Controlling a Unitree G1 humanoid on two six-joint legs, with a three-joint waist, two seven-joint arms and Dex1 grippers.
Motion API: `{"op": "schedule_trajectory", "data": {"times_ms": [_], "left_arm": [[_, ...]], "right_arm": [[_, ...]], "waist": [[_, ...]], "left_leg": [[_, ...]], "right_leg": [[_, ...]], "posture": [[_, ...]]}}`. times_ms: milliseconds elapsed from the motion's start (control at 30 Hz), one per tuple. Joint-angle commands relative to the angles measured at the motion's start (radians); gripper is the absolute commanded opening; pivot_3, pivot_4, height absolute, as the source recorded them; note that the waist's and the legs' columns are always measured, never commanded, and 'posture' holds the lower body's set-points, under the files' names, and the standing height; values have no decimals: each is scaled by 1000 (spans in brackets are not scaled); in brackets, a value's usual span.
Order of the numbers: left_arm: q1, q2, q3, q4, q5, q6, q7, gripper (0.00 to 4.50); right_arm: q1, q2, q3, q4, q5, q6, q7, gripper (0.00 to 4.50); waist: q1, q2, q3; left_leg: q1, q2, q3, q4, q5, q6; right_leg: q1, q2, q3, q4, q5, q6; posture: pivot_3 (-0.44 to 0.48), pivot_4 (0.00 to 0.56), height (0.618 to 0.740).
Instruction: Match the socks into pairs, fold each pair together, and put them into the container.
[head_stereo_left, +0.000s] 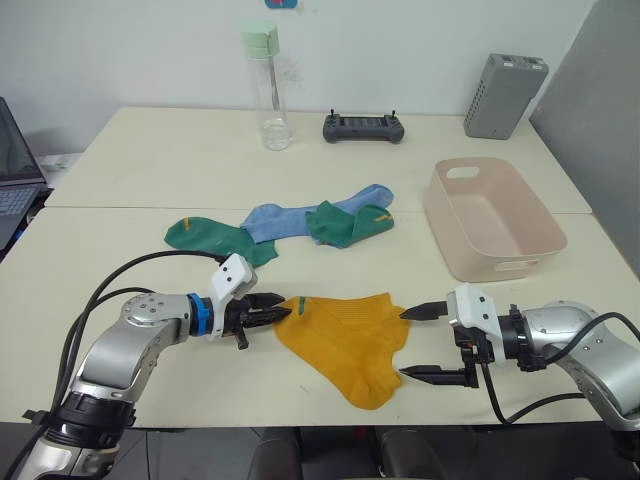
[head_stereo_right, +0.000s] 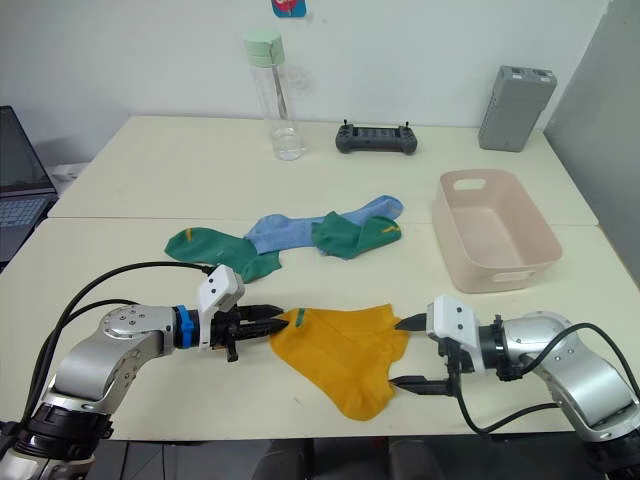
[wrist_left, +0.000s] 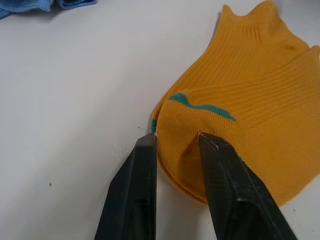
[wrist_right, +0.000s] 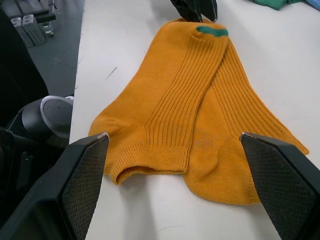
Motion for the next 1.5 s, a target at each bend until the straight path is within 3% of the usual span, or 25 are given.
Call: {"op": "schedule_trajectory", "data": {"times_ms": [33,67,467,567,733,967,1300,1500], "left_arm": [[-16,-5,16,-36,-21,-7,-7,312],[-16,-5,18,-37,-23,-6,-8,30],[-49,-18,22,1,-18,-43,2,30],[-79,-14,2,21,-12,-57,-28,597],[-108,-3,-36,57,27,-52,-43,2047],[-97,11,-88,62,72,-82,-81,2047],[-95,3,-76,62,73,-96,-95,2047],[-90,-1,-63,53,63,-98,-90,581]], "right_arm": [[1,-1,-15,-20,-1,-21,1,4500],[0,-1,-15,-18,-2,-23,1,4500],[-1,3,-6,-4,-13,-43,6,4500],[-2,3,-1,-4,-16,-46,9,4500],[-5,3,1,-4,-16,-46,8,4500],[10,1,0,-17,-26,-49,2,4500],[10,9,6,-16,-37,-53,5,4500],[6,11,8,-10,-40,-59,9,4500]], "waist": [[0,0,0],[0,0,0],[1,0,0],[0,0,0],[0,0,0],[0,0,0],[0,0,0],[0,0,0]], "left_leg": [[0,0,0,0,0,0],[0,0,0,0,0,0],[0,0,0,0,0,0],[0,0,0,0,0,0],[0,0,0,0,0,0],[0,0,0,0,0,0],[0,0,0,0,0,0],[0,0,0,0,0,0]], "right_leg": [[0,0,0,0,0,0],[0,0,0,0,0,0],[0,0,0,0,1,2],[0,0,0,0,1,2],[0,0,0,0,1,2],[0,0,0,0,1,2],[0,0,0,0,1,3],[0,0,0,0,1,3]], "posture": [[0,150,740],[0,150,740],[0,150,740],[0,150,740],[0,150,740],[0,150,740],[0,150,740],[0,150,740]]}}
